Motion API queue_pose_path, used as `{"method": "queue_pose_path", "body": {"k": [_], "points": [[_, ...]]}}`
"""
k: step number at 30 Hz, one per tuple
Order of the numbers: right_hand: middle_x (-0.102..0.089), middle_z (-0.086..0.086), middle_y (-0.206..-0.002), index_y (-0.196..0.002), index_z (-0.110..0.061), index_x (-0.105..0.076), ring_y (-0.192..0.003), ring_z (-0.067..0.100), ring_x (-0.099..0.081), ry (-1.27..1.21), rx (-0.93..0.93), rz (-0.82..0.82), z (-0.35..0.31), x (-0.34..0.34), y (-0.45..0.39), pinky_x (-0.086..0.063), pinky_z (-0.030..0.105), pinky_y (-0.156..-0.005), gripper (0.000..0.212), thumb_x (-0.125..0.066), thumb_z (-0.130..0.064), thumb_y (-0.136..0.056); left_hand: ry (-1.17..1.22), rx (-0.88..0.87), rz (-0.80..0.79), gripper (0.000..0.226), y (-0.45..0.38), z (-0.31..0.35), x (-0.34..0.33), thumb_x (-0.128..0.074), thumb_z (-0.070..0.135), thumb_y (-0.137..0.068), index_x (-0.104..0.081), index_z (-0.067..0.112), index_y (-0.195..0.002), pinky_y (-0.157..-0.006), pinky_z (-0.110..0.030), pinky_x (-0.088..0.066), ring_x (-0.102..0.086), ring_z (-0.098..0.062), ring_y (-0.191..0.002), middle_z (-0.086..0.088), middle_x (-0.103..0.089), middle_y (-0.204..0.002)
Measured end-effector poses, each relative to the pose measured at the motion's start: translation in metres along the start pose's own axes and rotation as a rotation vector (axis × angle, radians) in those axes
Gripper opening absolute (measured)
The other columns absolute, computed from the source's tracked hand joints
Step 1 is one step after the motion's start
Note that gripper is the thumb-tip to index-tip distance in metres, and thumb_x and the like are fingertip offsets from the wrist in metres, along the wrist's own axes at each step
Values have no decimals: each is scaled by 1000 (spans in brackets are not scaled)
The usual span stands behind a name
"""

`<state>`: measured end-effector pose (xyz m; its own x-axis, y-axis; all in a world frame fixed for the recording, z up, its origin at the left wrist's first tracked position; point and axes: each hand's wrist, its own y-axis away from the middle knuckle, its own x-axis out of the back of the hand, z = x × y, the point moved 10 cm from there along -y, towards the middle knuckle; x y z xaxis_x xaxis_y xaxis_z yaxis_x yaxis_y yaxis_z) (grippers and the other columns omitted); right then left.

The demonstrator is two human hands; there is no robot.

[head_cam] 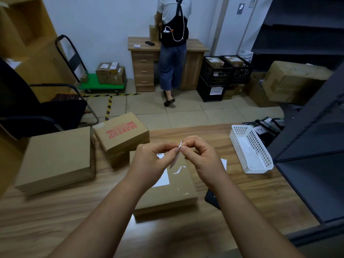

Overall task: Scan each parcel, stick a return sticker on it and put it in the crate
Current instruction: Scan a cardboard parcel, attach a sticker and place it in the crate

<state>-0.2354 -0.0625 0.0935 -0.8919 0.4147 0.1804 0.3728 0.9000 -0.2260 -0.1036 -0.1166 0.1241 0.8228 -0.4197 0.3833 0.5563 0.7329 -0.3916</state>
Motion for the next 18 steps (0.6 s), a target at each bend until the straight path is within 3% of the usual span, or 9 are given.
{"method": "queue_pose_path", "body": {"k": [4,10,13,18], "points": [[-62,-11,-91,-74,-27,-65,-92,13,-59,-19,-10,-8,-2,-11,1,-50,47,-79,14,-62,-40,-78,-1,8,18,27,3,0,11,-72,12,-86,-73,39,-89,-77,-11,-50,-67,7,-87,30,-71,-87],[-62,-4,-91,-72,-25,-68,-87,9,-60,-213,-53,-65,-5,-32,-1,-49,24,-72,8,-67,-22,-79,-20,20,50,15,6,-7,27,-73,16,-85,-78,23,-98,-82,-14,-51,-67,4,-93,19,-74,-94],[-61,0,-90,-71,-26,-68,-84,9,-59,-241,-49,-71,-8,-41,-4,-50,24,-72,12,-66,-18,-80,-46,0,83,15,7,-7,37,-74,17,-84,-78,22,-98,-81,-11,-49,-66,5,-94,19,-73,-96],[-61,-3,-87,-70,-20,-66,-82,9,-59,-230,-18,-63,-10,-52,-10,-50,25,-71,11,-65,-15,-80,-110,-64,138,15,8,-8,51,-75,12,-83,-79,17,-97,-84,-18,-53,-67,3,-95,12,-74,-97]]}}
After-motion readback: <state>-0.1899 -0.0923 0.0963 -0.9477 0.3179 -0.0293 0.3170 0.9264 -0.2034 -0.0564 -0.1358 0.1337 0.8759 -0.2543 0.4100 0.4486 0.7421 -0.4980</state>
